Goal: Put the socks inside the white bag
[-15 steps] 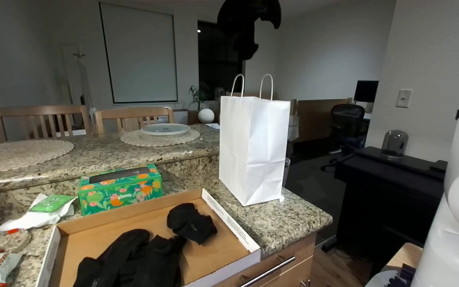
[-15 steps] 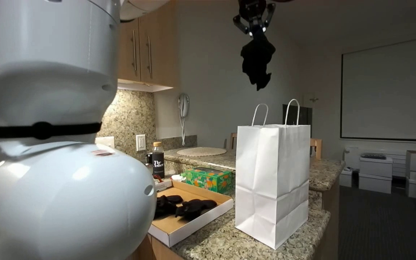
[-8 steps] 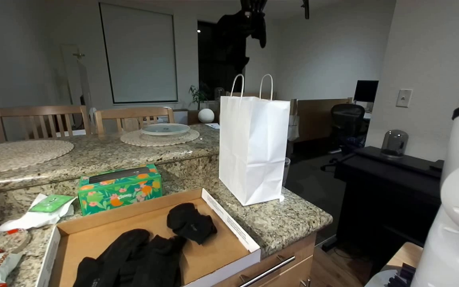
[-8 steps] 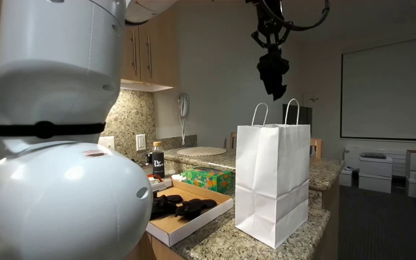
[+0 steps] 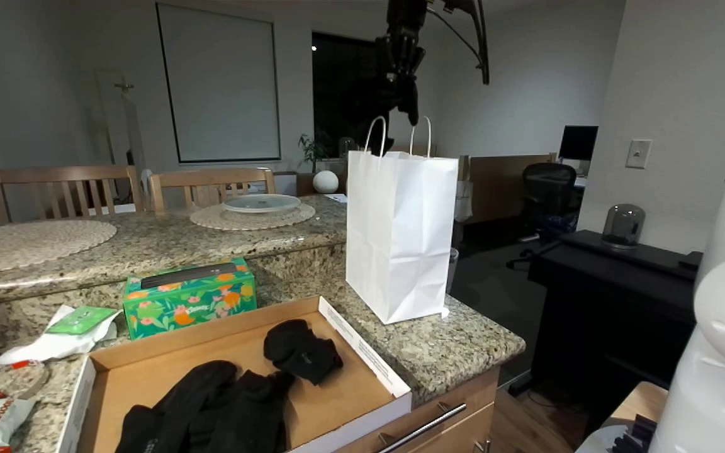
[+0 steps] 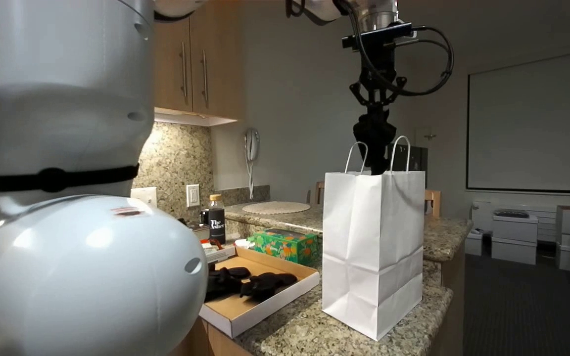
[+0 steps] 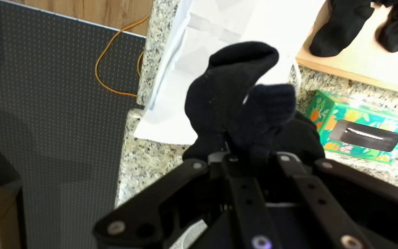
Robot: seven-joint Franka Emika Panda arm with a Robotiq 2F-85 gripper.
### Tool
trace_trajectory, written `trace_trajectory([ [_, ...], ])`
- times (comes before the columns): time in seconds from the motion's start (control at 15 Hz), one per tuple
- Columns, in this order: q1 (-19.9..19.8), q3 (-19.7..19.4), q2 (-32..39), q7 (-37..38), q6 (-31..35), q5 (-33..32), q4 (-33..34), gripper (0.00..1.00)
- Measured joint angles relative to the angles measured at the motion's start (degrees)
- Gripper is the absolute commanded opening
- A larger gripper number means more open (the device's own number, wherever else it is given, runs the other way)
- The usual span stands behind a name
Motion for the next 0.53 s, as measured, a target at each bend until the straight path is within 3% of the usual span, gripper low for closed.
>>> trace_trajectory([
  [0.47,-2.2,-1.8,-3.6,0.8,2.0,3.7,-12.3,0.09],
  [0.53,-2.2,-1.6,-3.9,1.2,2.1,3.7,-13.2,0.23],
])
